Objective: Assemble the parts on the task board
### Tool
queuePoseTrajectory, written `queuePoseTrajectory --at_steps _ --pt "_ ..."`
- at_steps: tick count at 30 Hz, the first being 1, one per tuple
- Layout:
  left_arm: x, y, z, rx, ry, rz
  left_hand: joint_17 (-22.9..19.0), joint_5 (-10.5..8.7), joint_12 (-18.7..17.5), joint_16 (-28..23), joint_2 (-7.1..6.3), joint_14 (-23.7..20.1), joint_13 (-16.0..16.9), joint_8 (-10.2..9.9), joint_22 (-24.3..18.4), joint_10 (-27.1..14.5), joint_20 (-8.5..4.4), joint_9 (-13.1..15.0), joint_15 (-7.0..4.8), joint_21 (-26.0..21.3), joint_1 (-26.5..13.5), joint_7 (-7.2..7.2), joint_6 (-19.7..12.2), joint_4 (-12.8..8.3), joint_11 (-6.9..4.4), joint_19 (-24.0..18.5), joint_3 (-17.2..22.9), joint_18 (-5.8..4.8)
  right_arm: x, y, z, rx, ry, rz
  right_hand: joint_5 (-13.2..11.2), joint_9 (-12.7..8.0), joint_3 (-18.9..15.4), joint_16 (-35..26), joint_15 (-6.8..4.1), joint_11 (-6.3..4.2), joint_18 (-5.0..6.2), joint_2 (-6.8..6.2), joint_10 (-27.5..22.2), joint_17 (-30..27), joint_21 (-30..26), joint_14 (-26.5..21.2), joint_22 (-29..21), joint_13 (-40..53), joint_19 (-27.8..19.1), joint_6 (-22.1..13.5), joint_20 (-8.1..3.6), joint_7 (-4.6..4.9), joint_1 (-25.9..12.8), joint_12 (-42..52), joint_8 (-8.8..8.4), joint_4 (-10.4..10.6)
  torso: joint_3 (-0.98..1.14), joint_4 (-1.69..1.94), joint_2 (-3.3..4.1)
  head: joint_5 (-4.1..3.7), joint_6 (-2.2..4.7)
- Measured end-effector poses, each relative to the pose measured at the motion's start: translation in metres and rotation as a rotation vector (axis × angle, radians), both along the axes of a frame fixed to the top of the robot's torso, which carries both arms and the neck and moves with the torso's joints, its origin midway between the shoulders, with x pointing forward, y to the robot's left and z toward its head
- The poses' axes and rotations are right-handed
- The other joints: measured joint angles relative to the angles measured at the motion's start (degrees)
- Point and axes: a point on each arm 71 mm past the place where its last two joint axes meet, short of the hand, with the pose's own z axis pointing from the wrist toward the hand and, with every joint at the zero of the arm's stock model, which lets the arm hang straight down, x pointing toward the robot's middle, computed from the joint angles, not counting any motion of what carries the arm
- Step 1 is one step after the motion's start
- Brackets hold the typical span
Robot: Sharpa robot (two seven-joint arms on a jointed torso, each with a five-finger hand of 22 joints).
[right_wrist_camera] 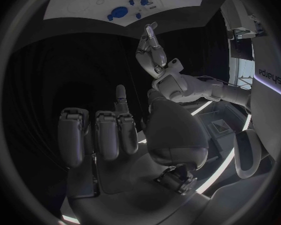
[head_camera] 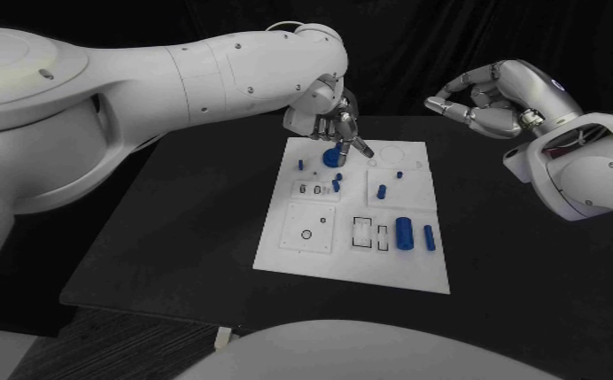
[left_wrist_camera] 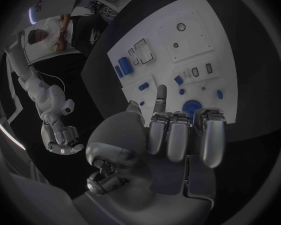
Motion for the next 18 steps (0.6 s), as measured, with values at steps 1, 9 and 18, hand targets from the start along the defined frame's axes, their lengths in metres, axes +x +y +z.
queuePoseTrajectory --at_steps 1,9,18 --pt "0.000 0.000 -0.003 0.002 0.002 0.004 0.0 0.40 0.0 0.0 0.00 0.0 0.0 0.0 0.0 0.0 0.00 0.0 0.00 0.0 0.0 0.29 0.3 0.0 -0.01 0.0 0.0 0.00 0.000 -0.001 0.000 -0.001 0.002 -0.003 0.4 0.0 0.0 0.0 0.00 0.00 0.00 0.00 0.0 0.0 0.0 0.0 0.0 0.0 0.0 0.0 0.00 0.00 0.0 0.0 0.00 0.0 0.00 -0.14 0.06 0.18 0.00" --pt "0.002 0.004 -0.018 0.018 0.010 0.051 0.0 2.67 0.0 0.0 -0.04 -0.5 0.0 0.0 0.0 0.0 -0.53 1.7 -1.12 0.0 0.0 -0.94 2.8 0.0 -1.04 0.5 0.0 0.00 0.003 -0.005 -0.002 -0.008 0.016 -0.021 0.4 0.3 0.0 0.0 0.00 0.00 0.00 0.66 0.0 0.0 0.0 0.0 0.0 0.0 0.0 -0.1 0.00 0.11 0.7 0.0 0.21 0.0 -0.21 -0.30 0.73 0.12 0.00" --pt "0.000 0.004 -0.026 0.020 0.006 0.071 0.0 2.67 0.0 0.0 -0.65 0.2 0.1 0.6 0.0 -0.3 -1.84 5.9 -1.85 0.0 0.6 -1.96 3.8 -1.9 -2.15 0.0 1.9 0.00 0.005 -0.005 -0.004 -0.016 0.032 -0.028 1.4 0.5 0.0 0.0 0.00 0.00 0.00 0.72 0.0 0.0 0.0 0.0 0.0 0.0 0.0 -0.2 0.00 0.20 2.3 0.0 0.53 0.0 -0.21 -0.27 0.98 -0.16 0.00"
